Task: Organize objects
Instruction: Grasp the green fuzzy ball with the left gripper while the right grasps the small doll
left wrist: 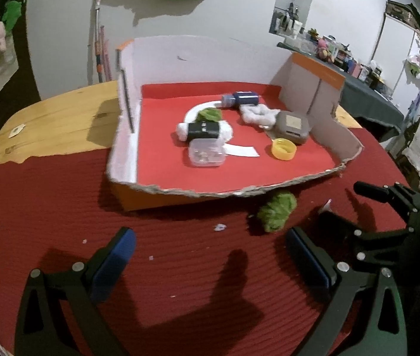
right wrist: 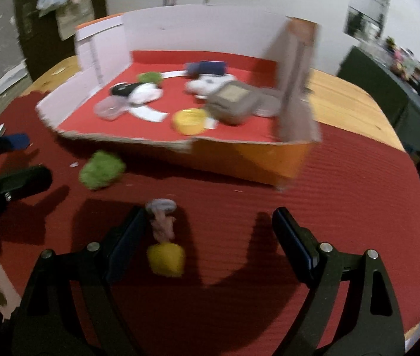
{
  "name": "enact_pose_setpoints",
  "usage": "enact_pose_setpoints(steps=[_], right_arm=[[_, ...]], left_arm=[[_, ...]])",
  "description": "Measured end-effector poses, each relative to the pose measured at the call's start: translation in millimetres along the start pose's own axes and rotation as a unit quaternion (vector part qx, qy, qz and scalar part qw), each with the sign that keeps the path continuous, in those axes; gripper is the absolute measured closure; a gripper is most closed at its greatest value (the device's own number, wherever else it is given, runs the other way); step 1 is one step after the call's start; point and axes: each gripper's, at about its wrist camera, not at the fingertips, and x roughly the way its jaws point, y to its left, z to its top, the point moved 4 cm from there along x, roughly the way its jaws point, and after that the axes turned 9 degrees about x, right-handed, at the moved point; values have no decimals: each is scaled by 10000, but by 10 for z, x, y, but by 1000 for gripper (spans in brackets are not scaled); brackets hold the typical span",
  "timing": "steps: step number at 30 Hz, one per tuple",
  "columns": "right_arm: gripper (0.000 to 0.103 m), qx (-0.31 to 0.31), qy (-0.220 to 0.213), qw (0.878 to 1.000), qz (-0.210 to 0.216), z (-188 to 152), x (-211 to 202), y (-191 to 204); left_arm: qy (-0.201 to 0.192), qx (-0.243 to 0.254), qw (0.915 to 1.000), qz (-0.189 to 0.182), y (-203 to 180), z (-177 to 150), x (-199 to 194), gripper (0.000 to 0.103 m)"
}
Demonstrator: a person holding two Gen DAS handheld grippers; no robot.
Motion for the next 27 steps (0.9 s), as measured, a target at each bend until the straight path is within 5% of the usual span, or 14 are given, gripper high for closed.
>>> enact_pose_setpoints(steps=[8,12,23,27], right_arm=[[18,-146,4,9995,280,-121,-100,52],[43,-192,71,9991,368,-150,-84,103],[57,-84,-87,9986,511,-68,-26,105],[70,-119,-107,9984,545,-17,4,129]], left_arm=[[107,245,9995,-136,-186,50,130,4],[158,308,9992,-185,-242,65,189,8],[222,337,9990,-167,-302,96,321,29],[215,289,9992,-181,-289,106,343,34]])
